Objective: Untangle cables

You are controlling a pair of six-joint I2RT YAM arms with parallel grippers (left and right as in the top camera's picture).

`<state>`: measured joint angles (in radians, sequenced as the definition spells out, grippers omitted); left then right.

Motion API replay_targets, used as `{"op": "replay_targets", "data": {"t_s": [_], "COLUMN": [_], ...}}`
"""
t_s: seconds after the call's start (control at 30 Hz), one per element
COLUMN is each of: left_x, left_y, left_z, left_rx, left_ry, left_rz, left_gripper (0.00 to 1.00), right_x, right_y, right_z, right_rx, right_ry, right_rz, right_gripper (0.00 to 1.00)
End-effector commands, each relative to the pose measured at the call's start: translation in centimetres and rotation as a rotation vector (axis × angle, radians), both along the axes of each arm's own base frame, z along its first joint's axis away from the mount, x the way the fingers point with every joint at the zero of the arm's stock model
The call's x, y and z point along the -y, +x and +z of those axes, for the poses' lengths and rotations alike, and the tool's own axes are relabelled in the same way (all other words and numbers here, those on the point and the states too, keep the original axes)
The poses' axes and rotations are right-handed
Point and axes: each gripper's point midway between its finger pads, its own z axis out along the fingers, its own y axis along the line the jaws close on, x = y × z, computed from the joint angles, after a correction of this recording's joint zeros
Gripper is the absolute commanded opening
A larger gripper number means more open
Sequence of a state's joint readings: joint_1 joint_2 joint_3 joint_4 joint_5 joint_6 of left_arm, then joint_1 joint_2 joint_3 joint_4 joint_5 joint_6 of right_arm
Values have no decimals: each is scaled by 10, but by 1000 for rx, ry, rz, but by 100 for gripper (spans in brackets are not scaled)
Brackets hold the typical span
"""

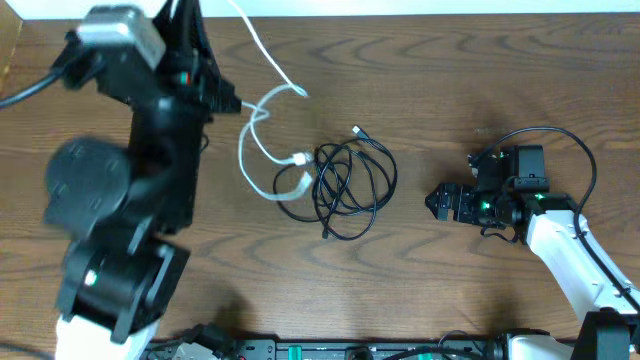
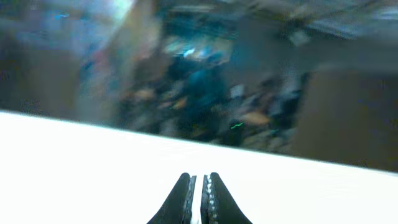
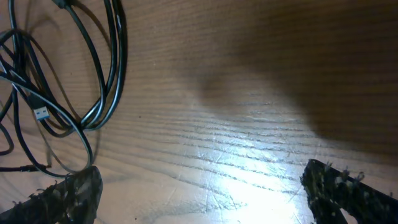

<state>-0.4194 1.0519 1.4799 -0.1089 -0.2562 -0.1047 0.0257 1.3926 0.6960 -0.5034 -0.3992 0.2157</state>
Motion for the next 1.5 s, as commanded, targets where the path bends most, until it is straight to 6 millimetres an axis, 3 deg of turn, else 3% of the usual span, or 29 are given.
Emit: {"op": "replay_targets", "data": {"t_s": [0.0,0.17,0.33,0.43,0.47,0.67,0.8,1.0,1.2,1.47], "left_x": [-39,-60,-92,-100,-96,-81,-90,-97,-94,-93], "left_y": [39,95,134,151,158,167,168,154,143,141], "left_z": [-33,-97,-163,-208,-232,-298,-345,-419,-460,-465], "left_rx": [-117,-308,-493,-618,-686,-893,-1039,-1271,-1404,-1423], "left_ry": [67,142,148,105,41,-290,-471,-566,-606,-611], "left_rz": [232,275,324,252,165,-151,-164,-113,-95,-94], "left_gripper": [8,8,8,8,8,8,8,8,8,8], "right_x": [-2,-2,-2,-2,-2,-2,-2,-2,-2,-2], "right_y": [-3,-3,-3,-3,-3,-3,-3,-3,-3,-3], "right_z": [-2,-2,-2,-2,-2,-2,-2,-2,-2,-2], "right_rx": [-1,-3,-3,-3,-3,-3,-3,-3,-3,-3], "right_ry": [-9,-9,-9,-9,-9,-9,-9,-9,-9,-9], "right_rz": [20,19,20,19,20,19,20,19,19,19], "right_gripper": [99,99,99,99,99,99,99,99,99,99]}}
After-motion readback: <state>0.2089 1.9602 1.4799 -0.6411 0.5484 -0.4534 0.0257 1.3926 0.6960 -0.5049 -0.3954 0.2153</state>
